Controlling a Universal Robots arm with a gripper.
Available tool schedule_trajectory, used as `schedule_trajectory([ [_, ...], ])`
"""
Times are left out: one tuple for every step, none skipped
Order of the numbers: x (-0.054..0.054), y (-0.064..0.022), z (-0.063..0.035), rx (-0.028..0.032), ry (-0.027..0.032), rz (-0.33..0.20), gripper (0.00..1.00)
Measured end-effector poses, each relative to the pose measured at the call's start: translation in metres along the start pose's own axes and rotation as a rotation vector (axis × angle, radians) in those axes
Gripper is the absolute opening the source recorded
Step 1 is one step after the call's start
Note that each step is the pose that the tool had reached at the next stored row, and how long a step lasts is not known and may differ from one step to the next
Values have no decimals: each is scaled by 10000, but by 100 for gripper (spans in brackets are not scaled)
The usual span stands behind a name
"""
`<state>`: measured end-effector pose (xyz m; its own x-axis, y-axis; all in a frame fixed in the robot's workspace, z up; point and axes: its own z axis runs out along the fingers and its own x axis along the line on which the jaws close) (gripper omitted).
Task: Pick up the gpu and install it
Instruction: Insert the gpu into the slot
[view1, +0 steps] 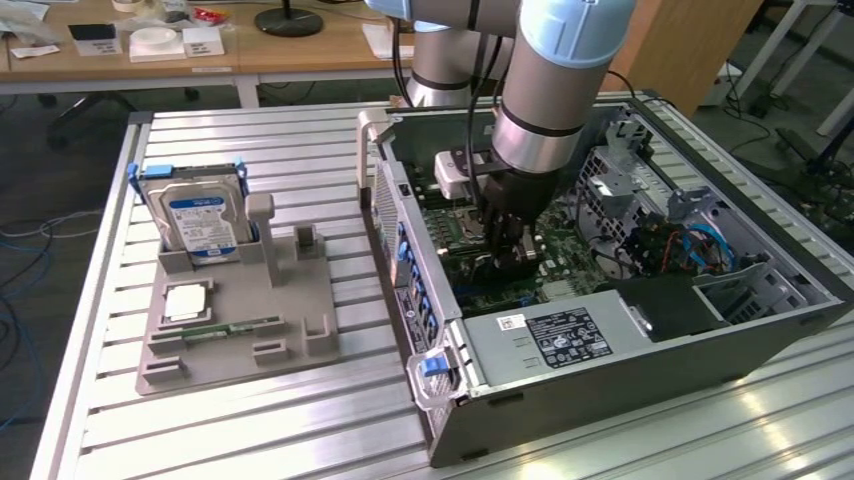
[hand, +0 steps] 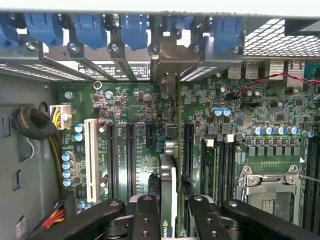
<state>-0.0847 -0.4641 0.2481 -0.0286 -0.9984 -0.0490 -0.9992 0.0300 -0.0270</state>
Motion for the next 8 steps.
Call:
schedule_trajectory([
  [0, 0, 0, 0, 0, 0, 27],
  [0, 0, 0, 0, 0, 0, 27],
  [0, 0, 1, 0, -1, 0, 27],
  [0, 0, 7, 0, 0, 0, 27],
  [1, 1, 15, -2, 4, -1, 27],
  [2, 1, 19, -4, 8, -1, 27],
  [2, 1, 20, -3, 7, -1, 27],
  [2, 1, 21, -2, 4, -1, 27],
])
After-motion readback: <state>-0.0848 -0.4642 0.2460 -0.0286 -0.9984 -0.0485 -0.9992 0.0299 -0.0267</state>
